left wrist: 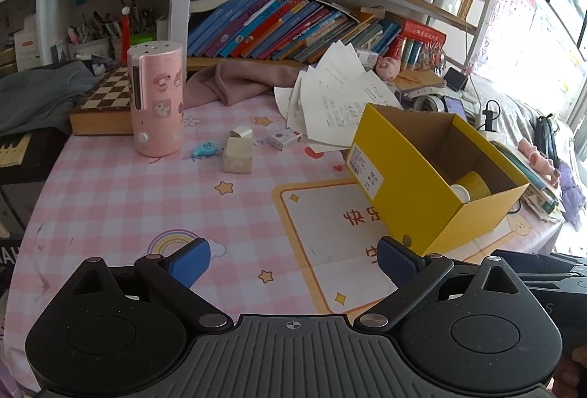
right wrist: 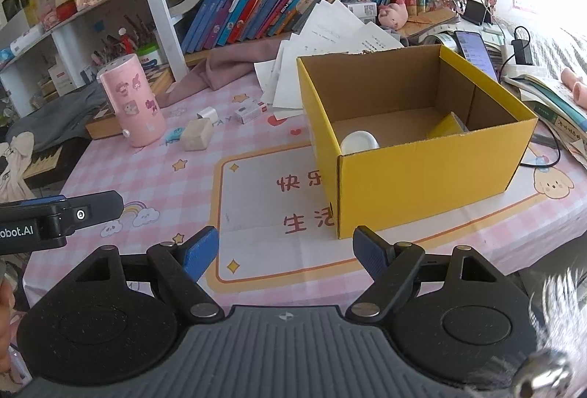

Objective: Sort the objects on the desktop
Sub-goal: 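Move both grippers toward the small items beside the pink cup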

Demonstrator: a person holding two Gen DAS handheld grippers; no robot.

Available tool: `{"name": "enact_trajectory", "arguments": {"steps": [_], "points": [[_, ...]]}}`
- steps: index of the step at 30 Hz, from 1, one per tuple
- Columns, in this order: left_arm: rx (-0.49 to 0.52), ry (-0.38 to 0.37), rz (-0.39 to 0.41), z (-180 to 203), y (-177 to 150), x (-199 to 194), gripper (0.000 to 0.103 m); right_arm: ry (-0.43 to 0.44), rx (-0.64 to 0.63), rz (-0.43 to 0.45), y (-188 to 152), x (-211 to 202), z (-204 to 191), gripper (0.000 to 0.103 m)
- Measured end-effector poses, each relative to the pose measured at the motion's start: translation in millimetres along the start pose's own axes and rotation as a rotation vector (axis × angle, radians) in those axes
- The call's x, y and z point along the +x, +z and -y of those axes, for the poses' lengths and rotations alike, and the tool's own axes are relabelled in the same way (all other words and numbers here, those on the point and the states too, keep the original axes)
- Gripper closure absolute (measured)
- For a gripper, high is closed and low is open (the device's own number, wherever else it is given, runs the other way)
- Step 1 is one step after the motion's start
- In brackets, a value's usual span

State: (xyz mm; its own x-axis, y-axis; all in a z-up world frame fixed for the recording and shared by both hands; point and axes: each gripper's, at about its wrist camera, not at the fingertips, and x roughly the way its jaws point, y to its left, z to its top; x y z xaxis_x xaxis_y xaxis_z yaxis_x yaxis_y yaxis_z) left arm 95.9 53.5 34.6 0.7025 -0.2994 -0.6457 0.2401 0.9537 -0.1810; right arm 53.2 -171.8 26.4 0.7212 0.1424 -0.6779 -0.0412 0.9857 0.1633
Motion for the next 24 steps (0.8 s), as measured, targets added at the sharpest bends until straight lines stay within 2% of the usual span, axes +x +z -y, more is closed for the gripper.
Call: {"name": "enact_trajectory", "arguments": {"steps": [6,15,24], "points": [[-0.004,0.011,-0.002,-2,-4,-7,0.004,0.013,0.001,-0.023,-4,1,-3,0.024],[-0.038,0.066,-0.010,-22,-10,-17,0.004,0.064,-0.041,-0.048,-5,9,-25,0.024],[-0.119,0.136,-0.012,-50,-15,-26,0.004,0.127,-0.108,-0.073,-1,21,-54,0.024]]}}
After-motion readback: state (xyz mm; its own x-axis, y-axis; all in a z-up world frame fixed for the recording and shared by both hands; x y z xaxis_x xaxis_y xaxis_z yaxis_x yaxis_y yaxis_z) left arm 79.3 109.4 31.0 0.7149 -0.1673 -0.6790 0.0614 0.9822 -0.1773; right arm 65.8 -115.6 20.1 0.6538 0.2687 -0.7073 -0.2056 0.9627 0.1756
